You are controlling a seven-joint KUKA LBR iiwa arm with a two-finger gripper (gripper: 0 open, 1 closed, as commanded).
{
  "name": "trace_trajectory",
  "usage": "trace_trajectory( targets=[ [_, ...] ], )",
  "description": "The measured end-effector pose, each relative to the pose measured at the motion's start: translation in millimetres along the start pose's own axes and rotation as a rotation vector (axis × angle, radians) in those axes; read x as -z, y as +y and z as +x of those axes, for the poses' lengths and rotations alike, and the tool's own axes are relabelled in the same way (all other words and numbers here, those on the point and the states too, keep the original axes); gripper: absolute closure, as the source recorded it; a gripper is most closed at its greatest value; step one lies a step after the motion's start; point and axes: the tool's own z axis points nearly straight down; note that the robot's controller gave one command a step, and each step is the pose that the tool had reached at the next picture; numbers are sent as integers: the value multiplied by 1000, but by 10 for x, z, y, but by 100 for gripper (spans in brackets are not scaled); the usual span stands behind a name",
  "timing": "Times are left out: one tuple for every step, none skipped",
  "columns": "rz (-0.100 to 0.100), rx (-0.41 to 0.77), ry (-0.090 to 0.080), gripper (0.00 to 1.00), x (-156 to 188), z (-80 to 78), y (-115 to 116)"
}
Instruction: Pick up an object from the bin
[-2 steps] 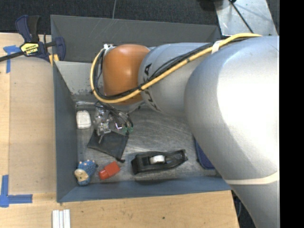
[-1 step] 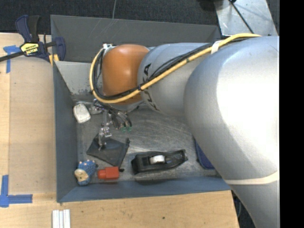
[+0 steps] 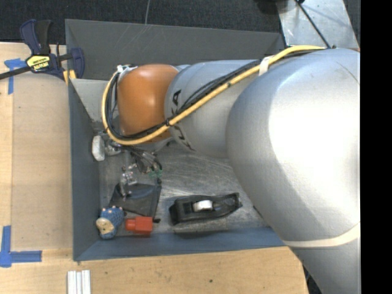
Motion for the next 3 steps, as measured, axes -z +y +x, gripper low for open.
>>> trace_trajectory(
  targets=[
    [-2, 162, -9, 0, 10, 468, 56],
    [0, 14, 10, 0, 0, 407, 131],
    [-11, 180, -1, 0, 20, 856, 190]
  ],
)
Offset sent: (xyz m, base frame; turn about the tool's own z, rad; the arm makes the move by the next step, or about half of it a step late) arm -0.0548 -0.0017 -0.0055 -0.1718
